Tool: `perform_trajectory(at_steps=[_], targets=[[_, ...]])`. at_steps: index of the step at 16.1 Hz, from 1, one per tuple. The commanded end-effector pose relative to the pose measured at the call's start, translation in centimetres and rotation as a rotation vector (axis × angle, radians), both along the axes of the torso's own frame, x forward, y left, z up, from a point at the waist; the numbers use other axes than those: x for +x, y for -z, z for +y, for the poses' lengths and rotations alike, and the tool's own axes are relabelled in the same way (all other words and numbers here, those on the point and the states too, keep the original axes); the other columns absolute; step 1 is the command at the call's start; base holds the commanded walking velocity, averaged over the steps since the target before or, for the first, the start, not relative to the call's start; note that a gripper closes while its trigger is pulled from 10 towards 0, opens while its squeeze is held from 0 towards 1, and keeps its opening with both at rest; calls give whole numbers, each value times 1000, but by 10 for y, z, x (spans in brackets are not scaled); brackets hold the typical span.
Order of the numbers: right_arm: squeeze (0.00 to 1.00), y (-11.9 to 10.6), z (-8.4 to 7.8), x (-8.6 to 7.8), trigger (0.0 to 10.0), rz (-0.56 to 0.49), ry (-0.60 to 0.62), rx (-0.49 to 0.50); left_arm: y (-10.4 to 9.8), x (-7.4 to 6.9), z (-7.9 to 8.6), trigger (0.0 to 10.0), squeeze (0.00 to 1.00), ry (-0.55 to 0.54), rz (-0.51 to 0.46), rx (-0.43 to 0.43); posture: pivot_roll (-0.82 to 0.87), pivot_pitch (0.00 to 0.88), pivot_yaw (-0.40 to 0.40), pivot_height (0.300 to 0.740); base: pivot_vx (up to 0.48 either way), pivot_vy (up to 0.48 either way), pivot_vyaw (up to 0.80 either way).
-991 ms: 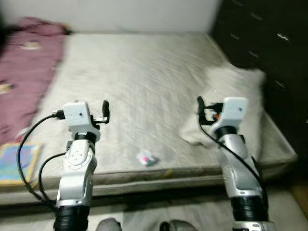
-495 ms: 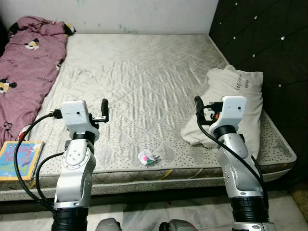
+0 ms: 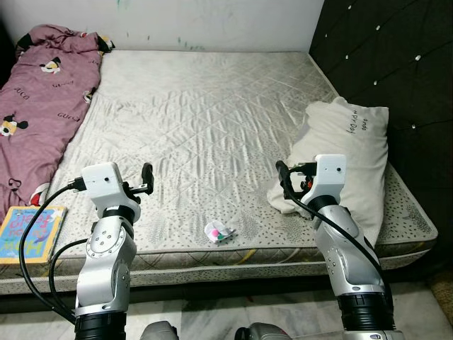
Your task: Clean up the room
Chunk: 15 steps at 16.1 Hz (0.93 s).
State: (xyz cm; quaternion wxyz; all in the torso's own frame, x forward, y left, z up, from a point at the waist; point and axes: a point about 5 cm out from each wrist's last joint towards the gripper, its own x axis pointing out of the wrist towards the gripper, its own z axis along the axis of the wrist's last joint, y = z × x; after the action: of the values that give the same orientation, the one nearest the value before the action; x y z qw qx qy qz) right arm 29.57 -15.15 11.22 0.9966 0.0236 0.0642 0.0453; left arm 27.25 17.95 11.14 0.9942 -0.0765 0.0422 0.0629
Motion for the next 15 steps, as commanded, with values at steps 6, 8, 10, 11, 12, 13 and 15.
perform_trajectory(at_steps=[6,8,10,11,12,13,15], targets=[[0,-7,1,-1,10000,-28,-25,-9,-2,0,-2,10000,0,16,7,1,9,0,-38,740,0,0,0],[0,-8,2,-2,10000,-39,-28,-16,-3,0,-2,10000,0,18,6,3,10,0,-39,740,0,0,0],[0,-9,2,-2,10000,-44,-36,-19,-3,0,-3,10000,0,18,5,5,11,0,-41,740,0,0,0],[0,-10,3,-1,10000,-46,-43,-23,-4,1,-3,10000,0,16,2,7,10,0,-41,740,0,0,0],[0,-10,3,-1,10000,-53,-53,-30,-6,1,-2,10000,0,12,-8,16,10,0,-41,732,0,0,0],[0,-12,4,0,10000,-60,-60,-39,-10,2,-1,10000,0,1,-32,31,8,0,-42,728,0,0,0],[0,-14,5,0,10000,-74,-74,-52,-16,6,3,10000,0,-33,-64,44,9,0,-44,728,0,0,0]])
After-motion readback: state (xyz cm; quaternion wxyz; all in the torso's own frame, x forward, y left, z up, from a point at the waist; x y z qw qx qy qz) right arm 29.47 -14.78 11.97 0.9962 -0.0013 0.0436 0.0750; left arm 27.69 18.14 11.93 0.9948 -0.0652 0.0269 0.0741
